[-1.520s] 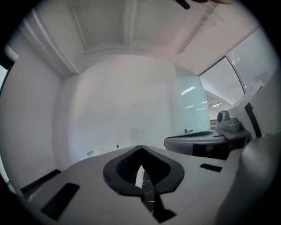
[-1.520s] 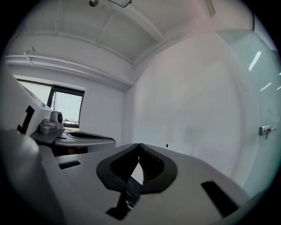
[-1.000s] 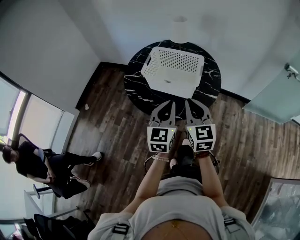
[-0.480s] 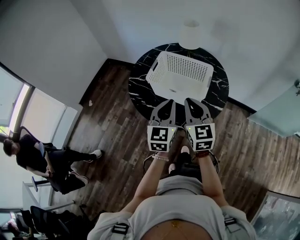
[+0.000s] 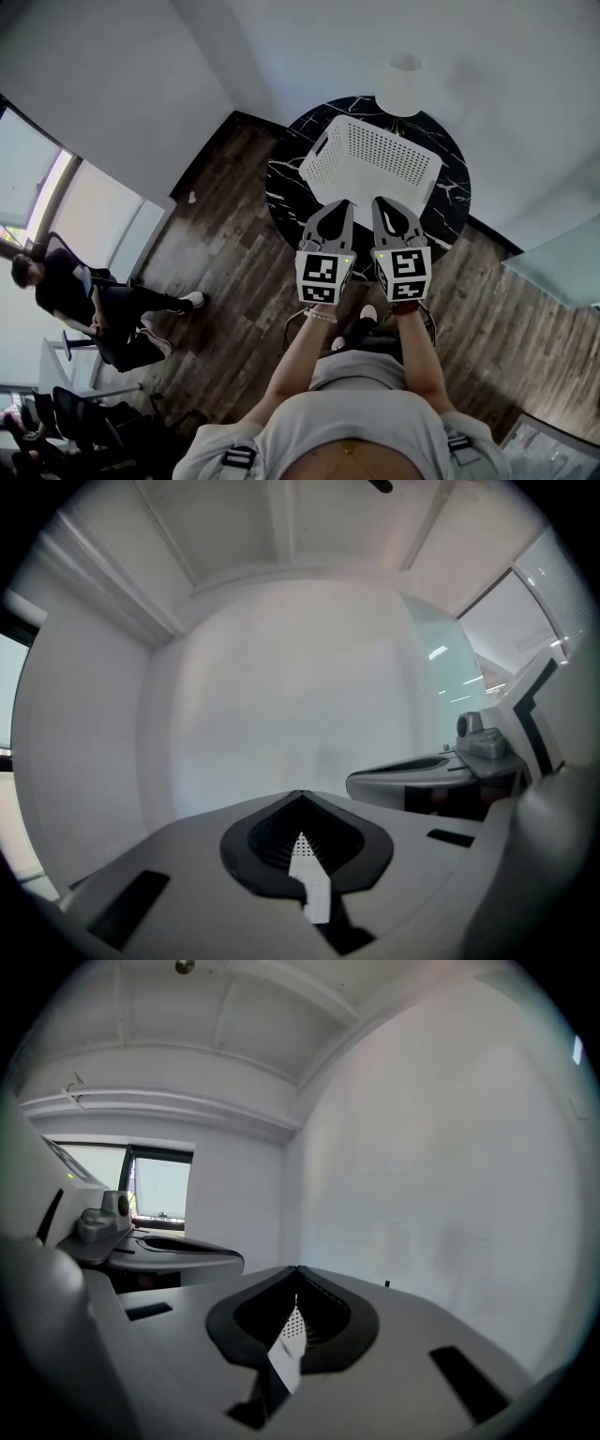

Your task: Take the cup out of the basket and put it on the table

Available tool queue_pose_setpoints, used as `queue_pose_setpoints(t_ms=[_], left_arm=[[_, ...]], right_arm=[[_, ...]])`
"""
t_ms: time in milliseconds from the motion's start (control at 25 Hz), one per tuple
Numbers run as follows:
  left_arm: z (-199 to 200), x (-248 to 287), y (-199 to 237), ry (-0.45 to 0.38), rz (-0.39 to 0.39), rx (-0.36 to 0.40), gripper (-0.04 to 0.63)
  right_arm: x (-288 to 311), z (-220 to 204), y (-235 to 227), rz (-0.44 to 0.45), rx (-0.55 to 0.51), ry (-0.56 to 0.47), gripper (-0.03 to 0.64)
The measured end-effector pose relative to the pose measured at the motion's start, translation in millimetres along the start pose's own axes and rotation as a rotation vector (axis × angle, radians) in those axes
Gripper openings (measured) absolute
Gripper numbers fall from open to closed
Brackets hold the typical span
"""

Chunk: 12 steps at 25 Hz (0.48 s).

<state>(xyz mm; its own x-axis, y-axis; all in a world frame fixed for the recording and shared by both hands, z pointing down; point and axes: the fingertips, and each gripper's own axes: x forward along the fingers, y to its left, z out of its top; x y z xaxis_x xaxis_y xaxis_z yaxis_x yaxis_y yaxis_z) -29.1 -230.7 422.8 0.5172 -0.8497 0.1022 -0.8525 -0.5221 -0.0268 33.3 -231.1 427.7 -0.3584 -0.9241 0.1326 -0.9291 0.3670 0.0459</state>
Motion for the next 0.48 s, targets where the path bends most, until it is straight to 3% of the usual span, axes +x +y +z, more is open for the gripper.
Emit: queue_pose_setpoints(t_ms=[480], left_arm=[[2.6,31.7,-3.4,0.02,0.082,-0.013,0.005]], right_arm=[[24.5,0.9,-32.2,0.084,-0.002,-0.005,0.009]])
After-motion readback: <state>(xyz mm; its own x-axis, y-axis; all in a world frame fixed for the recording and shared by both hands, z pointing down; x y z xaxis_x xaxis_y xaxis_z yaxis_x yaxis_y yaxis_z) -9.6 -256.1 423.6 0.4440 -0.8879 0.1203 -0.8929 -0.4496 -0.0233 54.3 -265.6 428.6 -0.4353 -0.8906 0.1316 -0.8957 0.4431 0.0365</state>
